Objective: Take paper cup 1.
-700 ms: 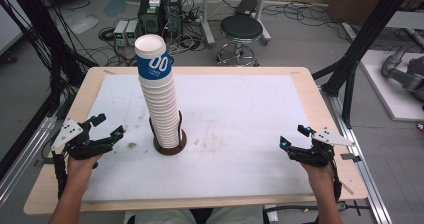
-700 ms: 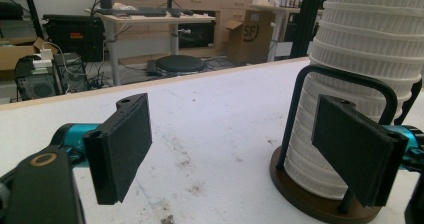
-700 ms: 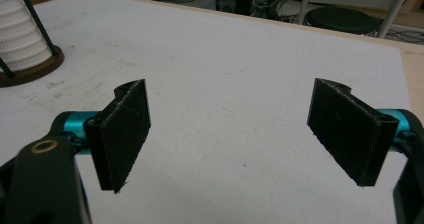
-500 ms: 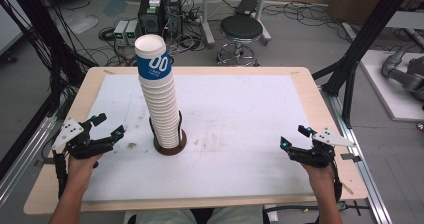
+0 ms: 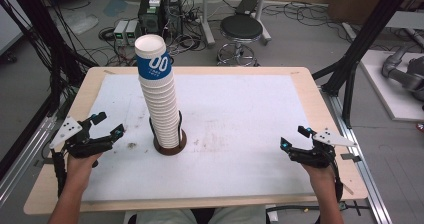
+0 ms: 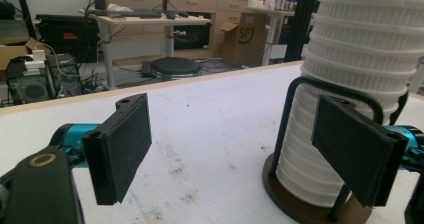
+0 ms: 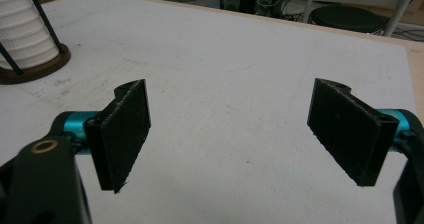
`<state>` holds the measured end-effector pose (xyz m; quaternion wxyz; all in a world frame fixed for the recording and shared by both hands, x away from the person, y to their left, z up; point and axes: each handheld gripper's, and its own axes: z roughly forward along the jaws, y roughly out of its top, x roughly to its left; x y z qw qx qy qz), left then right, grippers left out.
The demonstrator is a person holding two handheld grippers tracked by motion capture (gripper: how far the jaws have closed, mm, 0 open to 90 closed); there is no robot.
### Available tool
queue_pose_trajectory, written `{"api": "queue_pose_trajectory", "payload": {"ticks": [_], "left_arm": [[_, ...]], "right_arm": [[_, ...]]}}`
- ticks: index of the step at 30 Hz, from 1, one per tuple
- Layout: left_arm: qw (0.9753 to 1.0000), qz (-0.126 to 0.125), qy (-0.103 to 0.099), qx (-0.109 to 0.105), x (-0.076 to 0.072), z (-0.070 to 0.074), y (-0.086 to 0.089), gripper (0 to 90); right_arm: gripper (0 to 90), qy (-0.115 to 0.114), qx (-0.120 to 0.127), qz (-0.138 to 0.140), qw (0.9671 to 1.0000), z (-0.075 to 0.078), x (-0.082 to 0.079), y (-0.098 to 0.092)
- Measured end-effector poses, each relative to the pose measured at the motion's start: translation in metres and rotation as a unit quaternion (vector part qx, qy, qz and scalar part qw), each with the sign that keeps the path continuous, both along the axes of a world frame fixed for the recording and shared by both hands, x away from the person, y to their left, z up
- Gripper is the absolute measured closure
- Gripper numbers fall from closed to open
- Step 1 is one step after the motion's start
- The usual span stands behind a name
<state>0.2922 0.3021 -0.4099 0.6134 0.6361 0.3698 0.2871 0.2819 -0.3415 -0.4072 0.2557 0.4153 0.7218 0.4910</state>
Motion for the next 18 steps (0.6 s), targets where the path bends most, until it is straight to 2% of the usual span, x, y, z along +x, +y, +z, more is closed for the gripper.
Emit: {"api": "queue_pose_trajectory", "payload": {"ticks": [2, 3, 5, 9, 12, 13, 14, 15, 17, 18], "left_arm": [[1.0000, -0.004, 0.000, -0.001, -0.001, 0.001, 0.000, 16.1], [1.0000, -0.006, 0.000, -0.001, -0.001, 0.001, -0.001, 16.1], [0.9999, -0.014, 0.003, -0.008, -0.002, 0.006, -0.002, 16.1], [0.9996, -0.023, -0.006, -0.014, -0.005, 0.016, -0.004, 16.1], [0.9995, -0.029, -0.004, -0.013, -0.006, 0.020, -0.005, 16.1], [0.9991, -0.038, 0.000, -0.017, -0.007, 0.028, -0.005, 16.1], [0.9991, -0.038, 0.000, -0.017, -0.007, 0.028, -0.005, 16.1], [0.9989, -0.044, 0.000, -0.016, -0.009, 0.040, -0.005, 16.1], [0.9985, -0.050, 0.001, -0.021, -0.010, 0.054, -0.005, 16.1], [0.9983, -0.053, -0.005, -0.022, -0.011, 0.061, -0.006, 15.9]], "right_arm": [[17.8, 0.003, 0.003, 0.000, 1.0000, 0.001, -0.003, 0.001], [17.8, -0.002, 0.001, 0.001, 1.0000, 0.001, -0.003, 0.001], [17.8, 0.001, 0.004, -0.001, 1.0000, 0.002, -0.005, 0.002], [17.8, 0.000, 0.001, 0.002, 1.0000, 0.002, -0.003, 0.003], [17.8, 0.003, 0.000, 0.005, 1.0000, 0.001, -0.002, 0.004], [17.8, 0.003, 0.001, 0.005, 1.0000, 0.000, -0.002, 0.004], [17.8, 0.003, 0.001, 0.005, 1.0000, 0.000, -0.002, 0.004], [17.8, 0.004, 0.004, 0.004, 1.0000, 0.001, -0.003, 0.004], [17.8, 0.003, 0.004, 0.005, 1.0000, 0.002, -0.004, 0.004], [17.8, 0.003, 0.004, 0.006, 1.0000, 0.002, -0.004, 0.004]]}}
